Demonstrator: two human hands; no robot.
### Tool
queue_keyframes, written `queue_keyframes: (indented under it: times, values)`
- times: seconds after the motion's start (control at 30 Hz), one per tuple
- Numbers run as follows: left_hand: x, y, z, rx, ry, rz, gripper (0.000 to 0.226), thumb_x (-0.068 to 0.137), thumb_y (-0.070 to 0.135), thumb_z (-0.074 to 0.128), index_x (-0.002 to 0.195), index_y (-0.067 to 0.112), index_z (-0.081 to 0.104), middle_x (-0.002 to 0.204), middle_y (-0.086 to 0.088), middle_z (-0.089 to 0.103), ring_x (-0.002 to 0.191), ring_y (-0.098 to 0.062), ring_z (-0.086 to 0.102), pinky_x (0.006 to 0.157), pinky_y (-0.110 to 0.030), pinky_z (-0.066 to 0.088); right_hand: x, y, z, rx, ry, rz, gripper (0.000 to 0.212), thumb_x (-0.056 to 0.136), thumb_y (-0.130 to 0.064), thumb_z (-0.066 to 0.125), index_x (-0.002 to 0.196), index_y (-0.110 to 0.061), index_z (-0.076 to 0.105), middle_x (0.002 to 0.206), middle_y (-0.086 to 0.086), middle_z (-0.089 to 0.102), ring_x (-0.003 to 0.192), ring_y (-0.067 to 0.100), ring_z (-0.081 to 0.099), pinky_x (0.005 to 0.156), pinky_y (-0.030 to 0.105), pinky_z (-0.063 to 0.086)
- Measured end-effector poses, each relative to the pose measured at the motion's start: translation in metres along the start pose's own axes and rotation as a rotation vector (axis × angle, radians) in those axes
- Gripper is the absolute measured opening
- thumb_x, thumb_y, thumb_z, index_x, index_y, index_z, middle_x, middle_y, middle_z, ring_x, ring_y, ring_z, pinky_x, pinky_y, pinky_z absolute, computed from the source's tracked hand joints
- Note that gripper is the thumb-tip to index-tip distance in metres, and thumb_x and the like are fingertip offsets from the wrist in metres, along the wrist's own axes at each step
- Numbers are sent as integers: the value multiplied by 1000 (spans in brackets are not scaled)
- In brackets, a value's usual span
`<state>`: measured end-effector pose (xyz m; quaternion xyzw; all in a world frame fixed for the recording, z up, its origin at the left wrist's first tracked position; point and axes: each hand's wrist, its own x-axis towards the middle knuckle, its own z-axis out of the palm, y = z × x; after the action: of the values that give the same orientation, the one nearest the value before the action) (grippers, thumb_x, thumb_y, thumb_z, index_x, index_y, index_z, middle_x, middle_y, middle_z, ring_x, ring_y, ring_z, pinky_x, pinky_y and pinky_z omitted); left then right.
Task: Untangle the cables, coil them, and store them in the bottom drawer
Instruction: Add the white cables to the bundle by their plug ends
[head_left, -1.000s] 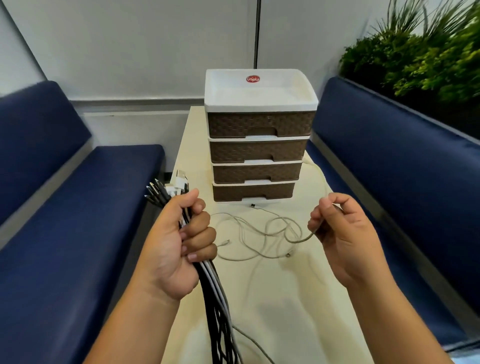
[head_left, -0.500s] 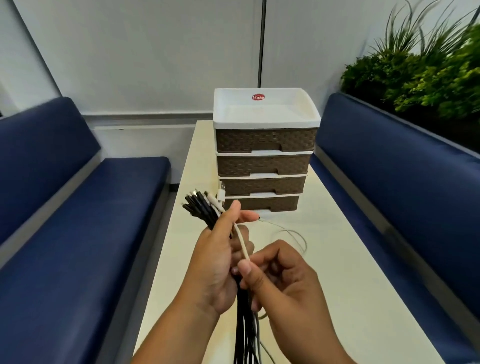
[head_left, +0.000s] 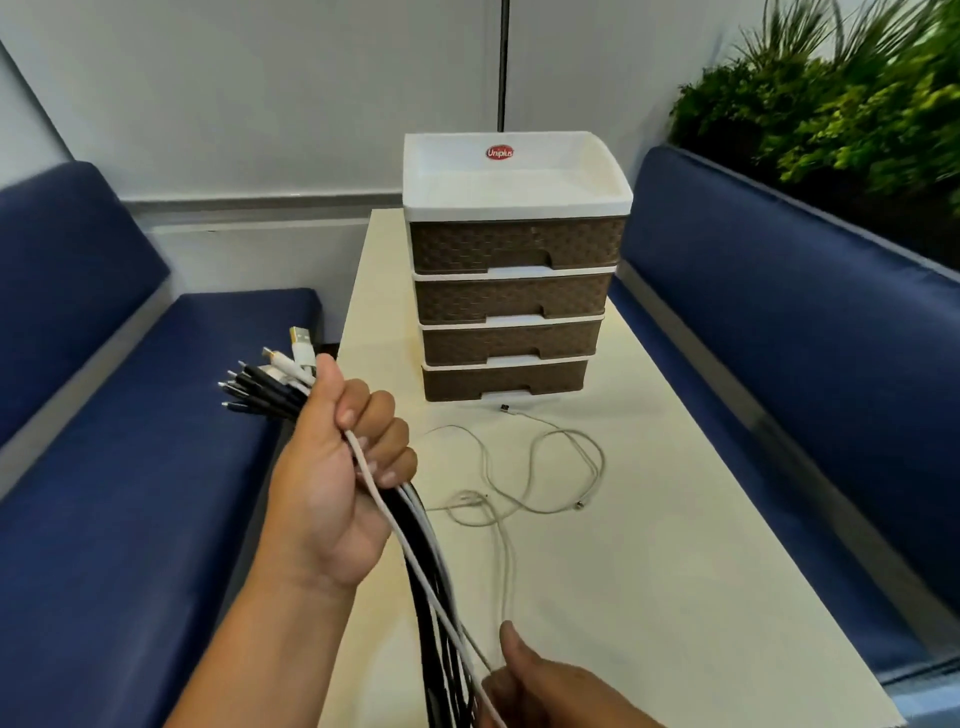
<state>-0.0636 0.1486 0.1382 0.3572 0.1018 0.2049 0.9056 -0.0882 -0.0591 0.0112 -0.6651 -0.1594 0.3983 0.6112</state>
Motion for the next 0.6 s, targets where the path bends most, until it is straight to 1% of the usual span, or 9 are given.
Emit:
queue_keyframes:
  times: [0.03, 0.07, 0.1, 0.13, 0.2, 0.27, 0.4, 0.5, 0.6]
  values:
    - [1, 2, -3, -22, -4, -2, 48, 94, 50, 42, 55, 23, 35, 50, 8, 23, 37, -4, 21, 37, -17, 20, 2, 8, -7, -89, -48, 43, 60, 102, -45, 36, 94, 9, 63, 136, 15, 55, 118, 28, 55, 115, 19, 20]
    - [3, 3, -5, -35, -6, -3, 49, 95, 50, 41, 54, 23, 35, 50, 8, 24, 36, -4, 23, 37, -16, 21, 2, 13, -17, -125, -88, 98, 49, 99, -51, 39, 117, -14, 65, 146, 3, 48, 133, 21, 45, 118, 28, 18]
    - [3, 5, -7, -42, -7, -3, 51, 96, 50, 40, 53, 23, 36, 51, 8, 27, 36, -4, 24, 37, -15, 23, 9, 16, -25, -264, -92, 193, 41, 97, -54, 41, 127, -32, 58, 148, -6, 45, 137, 13, 39, 119, 33, 19]
    - [4, 6, -8, -47, -8, -6, 52, 97, 50, 39, 53, 23, 37, 54, 8, 29, 36, -4, 26, 37, -15, 25, 15, 10, -30, -382, -112, 256, 34, 96, -55, 44, 121, -39, 61, 141, -9, 52, 133, 8, 43, 117, 32, 23]
    - [4, 6, -9, -59, -3, -22, 53, 97, 50, 38, 52, 23, 37, 59, 8, 34, 37, -4, 30, 38, -14, 31, 29, 3, -38, -312, -183, 286, 26, 92, -51, 57, 91, -31, 72, 104, -6, 72, 100, 4, 62, 98, 23, 40]
    - [3, 6, -9, -66, 13, -49, 50, 95, 52, 41, 53, 24, 37, 58, 9, 35, 41, -3, 35, 41, -13, 36, 36, -12, -48, -199, -283, 281, 22, 89, -41, 66, 85, -21, 72, 90, 2, 74, 82, 10, 66, 82, 23, 48]
    - [3, 8, -13, -95, -29, -119, 44, 92, 53, 43, 60, 24, 36, 47, 9, 30, 33, -2, 32, 35, -10, 32, 67, -22, -70, -185, -116, 186, 13, 89, -20, 67, 80, -12, 71, 85, 19, 72, 79, 30, 70, 77, 36, 57]
    - [2, 8, -16, -111, -68, -140, 42, 93, 51, 43, 63, 23, 38, 46, 8, 29, 30, -4, 23, 32, -8, 26, 111, -29, -73, -629, 179, 11, 19, 91, -29, 64, 78, -15, 68, 82, 5, 72, 77, 20, 68, 74, 31, 53]
    - [2, 7, -17, -110, -83, -161, 42, 96, 50, 41, 63, 23, 39, 45, 8, 28, 35, -4, 13, 32, -9, 21, 153, -18, -51, -926, 176, -182, 16, 93, -27, 59, 101, -18, 71, 106, -1, 68, 97, 16, 62, 83, 26, 44]
